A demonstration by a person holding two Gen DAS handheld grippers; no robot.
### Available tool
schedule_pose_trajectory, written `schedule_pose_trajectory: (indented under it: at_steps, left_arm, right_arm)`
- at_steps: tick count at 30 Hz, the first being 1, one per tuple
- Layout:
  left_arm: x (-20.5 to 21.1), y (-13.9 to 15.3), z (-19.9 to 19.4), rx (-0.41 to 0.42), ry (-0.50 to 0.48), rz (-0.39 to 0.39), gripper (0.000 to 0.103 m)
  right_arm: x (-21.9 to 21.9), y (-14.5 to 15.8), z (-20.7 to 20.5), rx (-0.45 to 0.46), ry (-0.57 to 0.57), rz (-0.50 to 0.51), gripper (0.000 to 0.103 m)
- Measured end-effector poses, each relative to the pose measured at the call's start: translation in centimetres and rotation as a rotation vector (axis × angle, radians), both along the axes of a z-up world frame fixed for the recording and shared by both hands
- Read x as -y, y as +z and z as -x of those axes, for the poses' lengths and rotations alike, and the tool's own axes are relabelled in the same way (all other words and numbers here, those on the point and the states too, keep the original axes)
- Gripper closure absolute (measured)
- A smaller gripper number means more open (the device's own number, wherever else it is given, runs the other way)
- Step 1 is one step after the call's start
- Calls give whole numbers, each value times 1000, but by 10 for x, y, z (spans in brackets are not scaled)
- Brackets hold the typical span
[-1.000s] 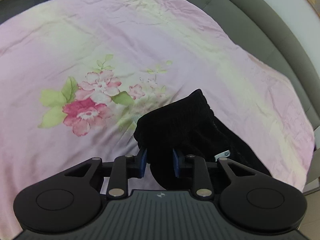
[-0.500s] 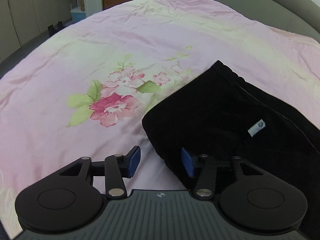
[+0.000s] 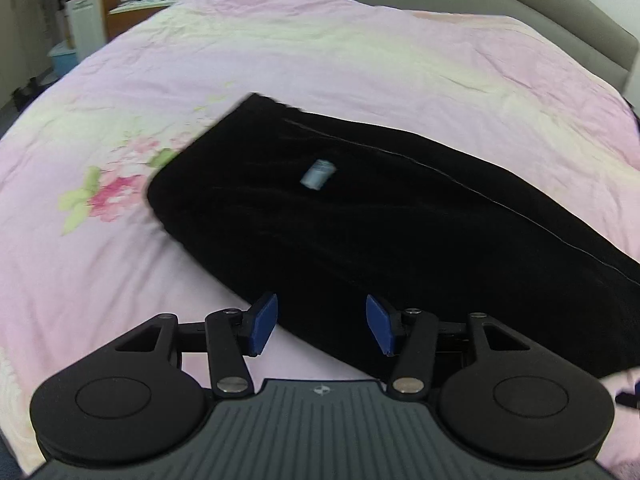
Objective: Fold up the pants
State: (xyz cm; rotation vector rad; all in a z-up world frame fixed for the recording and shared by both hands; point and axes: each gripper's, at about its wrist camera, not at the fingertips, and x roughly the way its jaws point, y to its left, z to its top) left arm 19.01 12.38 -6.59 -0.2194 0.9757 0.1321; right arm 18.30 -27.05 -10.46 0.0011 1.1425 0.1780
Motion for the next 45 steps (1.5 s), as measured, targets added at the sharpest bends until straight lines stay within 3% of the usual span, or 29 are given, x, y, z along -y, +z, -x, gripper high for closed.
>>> schedule_pose_trajectory:
  at_steps: [9, 21, 33, 36, 40, 45]
  left_arm:
    - [89, 5, -10, 26, -199, 38, 42]
    - [175, -17, -57, -17, -360, 117, 43]
    - [242, -35, -103, -74, -436, 110, 43]
    - [258, -35, -112, -72, -464, 119, 43]
    - [277, -34, -121, -58, -502, 146, 43]
    - [297, -39, -129, -62, -537, 177, 43]
  right_arm:
    - [119, 23, 0, 177, -113, 55, 40]
    - [257, 2, -16, 50, -322, -10, 40]
    - [385, -25, -28, 11, -707, -187, 38]
    - [404, -38, -28, 1, -760, -245, 39]
    - [421, -56, -31, -21, -790, -353, 52]
    - [429, -85, -36, -32, -839, -444, 53]
